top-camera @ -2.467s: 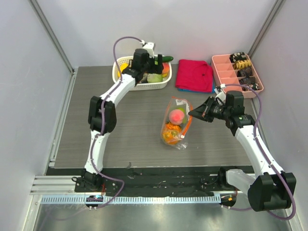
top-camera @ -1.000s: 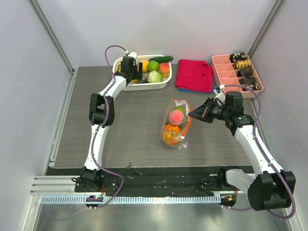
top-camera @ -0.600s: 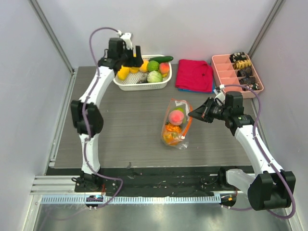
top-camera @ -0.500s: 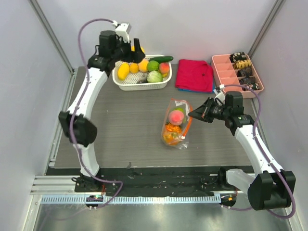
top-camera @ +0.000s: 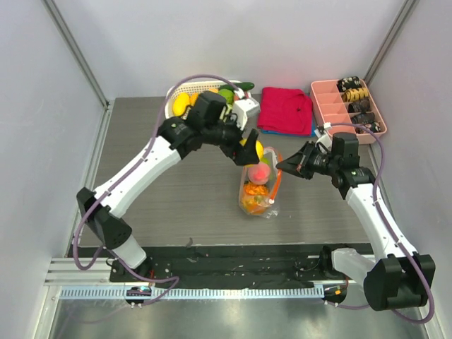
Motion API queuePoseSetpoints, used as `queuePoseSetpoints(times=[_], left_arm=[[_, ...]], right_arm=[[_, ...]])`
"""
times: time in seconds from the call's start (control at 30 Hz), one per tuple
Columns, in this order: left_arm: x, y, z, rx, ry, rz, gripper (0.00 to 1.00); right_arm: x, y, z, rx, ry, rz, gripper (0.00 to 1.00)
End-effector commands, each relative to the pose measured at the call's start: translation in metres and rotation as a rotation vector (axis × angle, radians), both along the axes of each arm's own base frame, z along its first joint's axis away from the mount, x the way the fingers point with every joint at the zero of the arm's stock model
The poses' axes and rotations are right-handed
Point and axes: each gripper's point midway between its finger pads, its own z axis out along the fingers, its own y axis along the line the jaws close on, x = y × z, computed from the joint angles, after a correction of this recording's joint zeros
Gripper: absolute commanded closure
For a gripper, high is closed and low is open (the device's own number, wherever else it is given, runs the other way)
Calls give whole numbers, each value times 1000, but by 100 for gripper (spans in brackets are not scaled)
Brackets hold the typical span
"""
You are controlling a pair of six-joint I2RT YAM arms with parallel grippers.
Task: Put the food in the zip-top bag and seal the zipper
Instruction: Place the fake fruit in the zipper food storage bag.
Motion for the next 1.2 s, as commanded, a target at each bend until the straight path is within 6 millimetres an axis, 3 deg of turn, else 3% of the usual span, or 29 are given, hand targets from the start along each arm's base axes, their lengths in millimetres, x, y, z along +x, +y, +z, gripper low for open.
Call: queuePoseSetpoints(times=[0.0,0.17,0.2,0.33,0.4,0.43,0.53,0.73,0.97,1.07,1.13,1.17], left_arm=[[-12,-12,-24,76,33,-19,41],[-17,-39,-42,131,99,-41,42],[-19,-46,-56,157,126,-53,42],[-19,-48,-77,225,142,-55,40],[-24,-49,-76,221,148,-83,36],[-27,-50,-67,196,120,-95,34],[-42,-49,-70,212,73,-155,30],[-73,-37,-104,336,122,-274,35],[-54,-24,-133,458,146,-116,30],[-54,-28,-124,411,173,-99,10],[-56,-35,-102,322,158,-97,0],[-54,-36,-97,298,148,-88,0]], right_arm=[[-3,5,34,47,-65,15,99],[-5,7,33,64,-37,15,99],[-6,8,34,69,-35,17,99],[-7,9,42,86,-44,26,99],[-8,10,44,96,-41,27,99],[-9,11,46,100,-44,32,99],[-9,11,48,107,-50,32,99],[-9,13,56,136,-44,33,99],[-15,15,60,156,-39,45,99],[-16,14,57,144,-44,49,99],[-17,14,52,139,-34,52,99],[-17,14,50,136,-30,55,99]])
